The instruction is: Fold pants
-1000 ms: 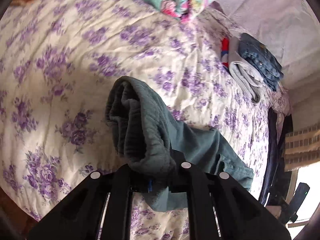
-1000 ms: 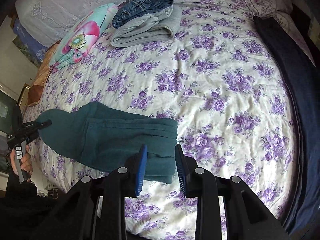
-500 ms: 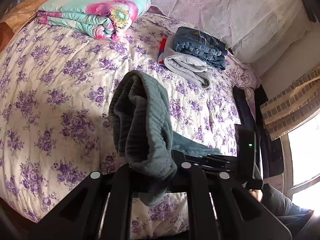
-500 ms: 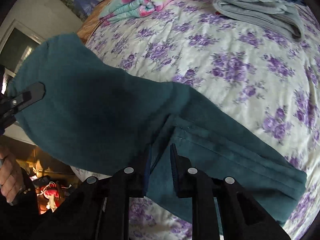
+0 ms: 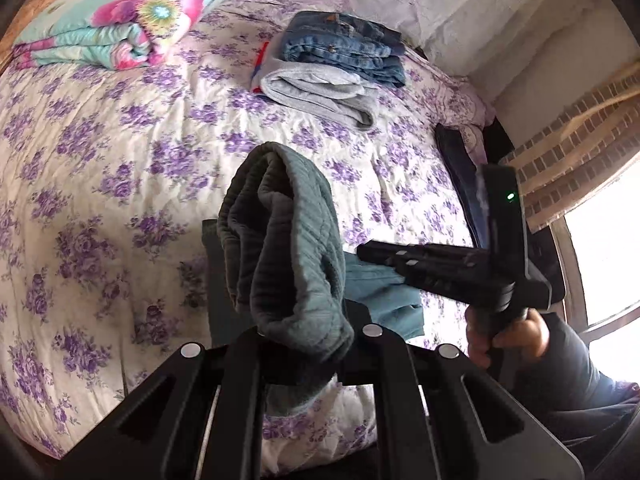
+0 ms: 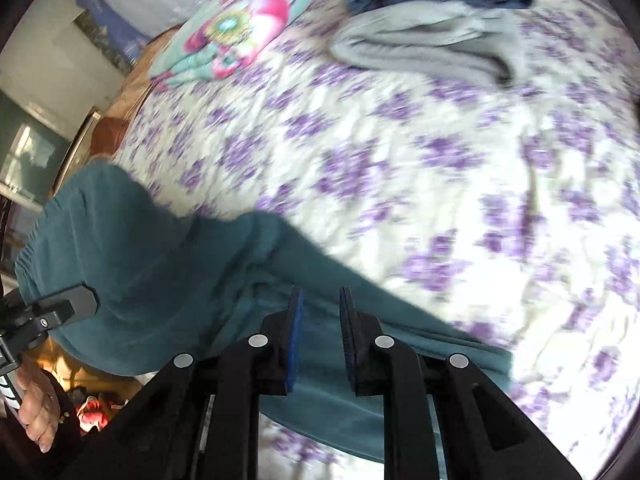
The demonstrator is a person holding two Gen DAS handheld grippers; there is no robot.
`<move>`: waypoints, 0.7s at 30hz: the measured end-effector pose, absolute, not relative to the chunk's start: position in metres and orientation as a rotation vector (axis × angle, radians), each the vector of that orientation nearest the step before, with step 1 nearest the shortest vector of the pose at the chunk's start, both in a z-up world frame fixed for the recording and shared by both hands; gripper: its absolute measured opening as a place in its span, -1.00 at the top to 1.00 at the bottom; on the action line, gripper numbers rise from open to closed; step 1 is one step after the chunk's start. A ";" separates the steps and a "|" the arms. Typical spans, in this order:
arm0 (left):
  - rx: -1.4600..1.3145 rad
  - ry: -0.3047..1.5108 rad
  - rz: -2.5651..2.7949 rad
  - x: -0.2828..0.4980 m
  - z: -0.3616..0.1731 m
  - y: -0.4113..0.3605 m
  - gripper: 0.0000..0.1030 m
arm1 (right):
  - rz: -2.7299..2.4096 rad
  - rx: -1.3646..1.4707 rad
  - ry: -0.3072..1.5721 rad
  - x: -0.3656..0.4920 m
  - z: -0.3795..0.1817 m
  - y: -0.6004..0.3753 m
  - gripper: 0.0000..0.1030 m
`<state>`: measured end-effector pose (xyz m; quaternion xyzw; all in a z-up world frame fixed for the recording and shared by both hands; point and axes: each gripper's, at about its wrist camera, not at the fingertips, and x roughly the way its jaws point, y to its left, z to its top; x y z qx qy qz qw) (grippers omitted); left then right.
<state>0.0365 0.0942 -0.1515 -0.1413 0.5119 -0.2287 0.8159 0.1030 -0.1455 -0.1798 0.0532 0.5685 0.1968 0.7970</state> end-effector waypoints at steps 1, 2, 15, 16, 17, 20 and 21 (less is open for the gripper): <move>-0.289 1.095 -0.514 0.037 -0.150 0.084 0.83 | 0.368 0.130 1.208 0.098 -0.173 -0.171 0.59; -0.274 1.098 -0.545 0.039 -0.147 0.071 0.83 | 0.320 0.148 1.201 0.092 -0.168 -0.193 0.59; 0.016 1.434 -0.707 0.054 -0.268 -0.132 0.43 | 0.015 0.431 1.196 0.001 -0.203 -0.343 0.59; 0.015 1.440 -0.713 0.054 -0.274 -0.133 0.41 | 0.020 0.436 1.208 0.001 -0.211 -0.341 0.59; -0.003 1.439 -0.726 0.055 -0.271 -0.131 0.26 | 0.023 0.437 1.222 0.002 -0.218 -0.337 0.59; -0.092 1.392 -0.820 0.049 -0.238 -0.116 -0.32 | 0.046 0.438 1.243 0.003 -0.223 -0.327 0.59; -0.123 1.360 -0.857 0.046 -0.223 -0.109 -0.41 | 0.060 0.425 1.240 0.004 -0.220 -0.322 0.59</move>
